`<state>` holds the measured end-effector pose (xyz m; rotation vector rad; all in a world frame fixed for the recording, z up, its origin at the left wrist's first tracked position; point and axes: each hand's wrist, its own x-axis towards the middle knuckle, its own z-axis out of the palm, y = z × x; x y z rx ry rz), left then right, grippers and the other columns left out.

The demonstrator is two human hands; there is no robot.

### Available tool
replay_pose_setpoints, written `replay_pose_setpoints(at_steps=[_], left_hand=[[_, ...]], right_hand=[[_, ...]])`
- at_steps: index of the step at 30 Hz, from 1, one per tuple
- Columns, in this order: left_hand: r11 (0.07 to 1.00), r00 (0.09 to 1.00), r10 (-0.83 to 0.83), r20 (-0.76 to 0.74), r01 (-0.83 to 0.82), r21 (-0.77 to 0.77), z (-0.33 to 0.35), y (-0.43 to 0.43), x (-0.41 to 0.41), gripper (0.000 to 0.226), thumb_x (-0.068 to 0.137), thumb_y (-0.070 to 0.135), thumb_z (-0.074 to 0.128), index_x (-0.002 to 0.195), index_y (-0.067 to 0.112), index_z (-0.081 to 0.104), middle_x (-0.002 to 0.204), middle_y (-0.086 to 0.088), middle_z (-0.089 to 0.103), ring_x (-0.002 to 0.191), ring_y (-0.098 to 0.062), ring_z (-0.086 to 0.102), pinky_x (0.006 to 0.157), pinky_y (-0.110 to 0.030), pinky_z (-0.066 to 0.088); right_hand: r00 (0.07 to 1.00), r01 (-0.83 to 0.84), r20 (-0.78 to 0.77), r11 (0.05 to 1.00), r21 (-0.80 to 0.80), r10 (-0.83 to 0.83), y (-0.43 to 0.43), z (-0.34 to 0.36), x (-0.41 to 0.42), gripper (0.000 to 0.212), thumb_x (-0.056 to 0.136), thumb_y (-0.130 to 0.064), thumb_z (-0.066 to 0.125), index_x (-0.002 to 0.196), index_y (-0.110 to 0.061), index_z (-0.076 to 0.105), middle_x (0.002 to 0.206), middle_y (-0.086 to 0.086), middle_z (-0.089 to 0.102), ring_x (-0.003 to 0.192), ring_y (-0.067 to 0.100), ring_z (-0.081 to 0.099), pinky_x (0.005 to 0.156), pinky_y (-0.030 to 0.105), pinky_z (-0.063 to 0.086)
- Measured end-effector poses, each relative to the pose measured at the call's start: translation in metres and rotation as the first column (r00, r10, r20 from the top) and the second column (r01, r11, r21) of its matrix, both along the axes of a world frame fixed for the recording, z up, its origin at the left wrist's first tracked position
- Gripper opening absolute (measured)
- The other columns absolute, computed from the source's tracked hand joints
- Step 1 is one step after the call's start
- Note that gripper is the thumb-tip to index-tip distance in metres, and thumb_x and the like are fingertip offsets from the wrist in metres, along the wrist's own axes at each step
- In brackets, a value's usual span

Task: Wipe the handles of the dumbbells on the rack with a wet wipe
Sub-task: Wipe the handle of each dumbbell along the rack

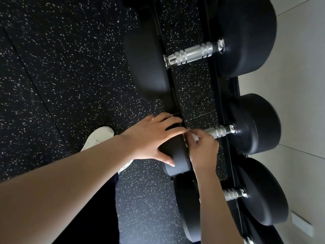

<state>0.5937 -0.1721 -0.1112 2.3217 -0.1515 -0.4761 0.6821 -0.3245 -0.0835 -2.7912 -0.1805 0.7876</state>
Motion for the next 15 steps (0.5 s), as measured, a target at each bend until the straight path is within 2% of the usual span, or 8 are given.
replay_pose_setpoints(at_steps=[7,10,15], left_hand=[[0.999,0.999,0.038,-0.004,-0.038,-0.021,-0.002,0.001,0.000,0.092,0.069,0.073,0.061,0.146,0.033,0.030,0.153,0.005,0.026,0.135,-0.018,0.012,0.105,-0.048,0.033],[0.998,0.998,0.057,0.030,-0.056,-0.025,-0.003,0.001,0.000,0.092,0.065,0.076,0.055,0.142,0.030,0.037,0.149,0.003,0.034,0.131,-0.019,0.019,0.100,-0.048,0.039],[1.000,0.999,0.021,-0.041,-0.021,-0.019,-0.002,0.001,0.001,0.094,0.068,0.076,0.054,0.148,0.033,0.028,0.155,0.008,0.022,0.137,-0.017,0.013,0.107,-0.043,0.030]], right_hand=[[0.999,-0.025,0.018,0.993,-0.116,0.027,0.007,0.004,0.005,0.021,0.090,-0.033,0.059,0.105,-0.021,0.068,0.088,0.012,0.069,0.079,0.029,0.064,0.062,0.028,0.044],[0.996,-0.055,0.058,0.986,-0.155,0.065,0.008,0.004,0.010,0.021,0.090,-0.032,0.059,0.103,-0.018,0.067,0.087,0.012,0.069,0.078,0.029,0.064,0.060,0.026,0.041],[0.991,-0.062,0.105,0.979,-0.195,0.084,0.006,0.004,0.024,0.020,0.090,-0.028,0.058,0.101,-0.014,0.068,0.088,0.013,0.069,0.078,0.030,0.064,0.064,0.032,0.050]])
